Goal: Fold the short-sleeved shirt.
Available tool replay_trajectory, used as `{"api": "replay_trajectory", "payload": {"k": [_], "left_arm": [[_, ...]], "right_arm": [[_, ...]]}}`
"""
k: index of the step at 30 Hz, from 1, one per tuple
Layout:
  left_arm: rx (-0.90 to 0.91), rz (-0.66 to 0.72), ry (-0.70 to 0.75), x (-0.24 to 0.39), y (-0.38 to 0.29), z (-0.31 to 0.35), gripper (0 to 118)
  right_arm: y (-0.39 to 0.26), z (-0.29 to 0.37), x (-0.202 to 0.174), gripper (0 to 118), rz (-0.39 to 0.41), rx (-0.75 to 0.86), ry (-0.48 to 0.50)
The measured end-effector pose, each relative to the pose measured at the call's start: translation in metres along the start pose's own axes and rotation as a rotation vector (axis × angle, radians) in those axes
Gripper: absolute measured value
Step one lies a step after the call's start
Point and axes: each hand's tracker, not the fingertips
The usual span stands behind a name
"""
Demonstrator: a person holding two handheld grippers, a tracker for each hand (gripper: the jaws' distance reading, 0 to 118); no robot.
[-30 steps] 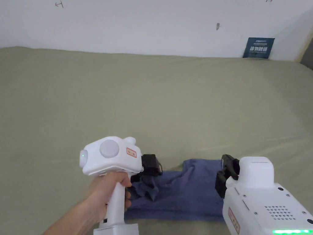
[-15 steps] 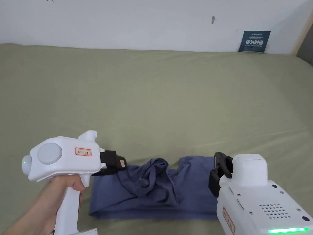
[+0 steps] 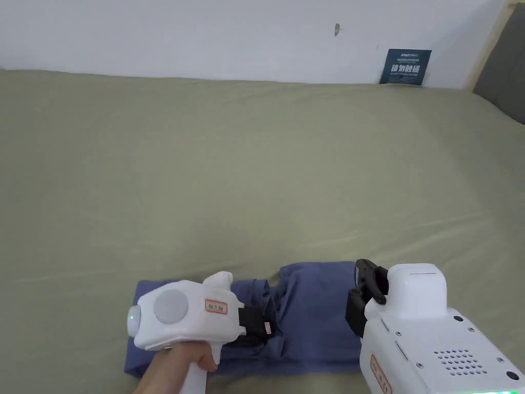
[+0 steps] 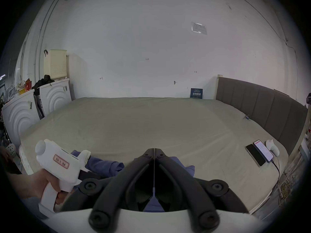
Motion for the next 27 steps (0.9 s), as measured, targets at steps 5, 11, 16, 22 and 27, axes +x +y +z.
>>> {"api": "replay_trajectory", "payload": {"k": [5, 11, 16, 22, 27], "left_arm": [[-0.011, 0.024, -0.003, 0.005, 0.005, 0.015, 0], [0.116, -0.002, -0.033, -0.003, 0.012, 0.117, 0], [0.167, 0.065, 0.094, -0.056, 0.009, 0.178, 0], [0.190, 0.135, 0.009, -0.102, 0.000, 0.196, 46], [0.154, 0.202, -0.105, -0.121, 0.007, 0.169, 118]], "right_arm": [[0.000, 0.004, 0.004, 1, -0.004, -0.003, -0.010], [0.007, 0.009, -0.001, 1, -0.006, 0.021, -0.007], [0.011, 0.009, -0.011, 1, 0.000, 0.041, 0.006], [0.009, 0.008, -0.021, 1, 0.029, 0.025, 0.027], [0.013, 0.006, -0.025, 1, 0.037, 0.025, 0.030]]}}
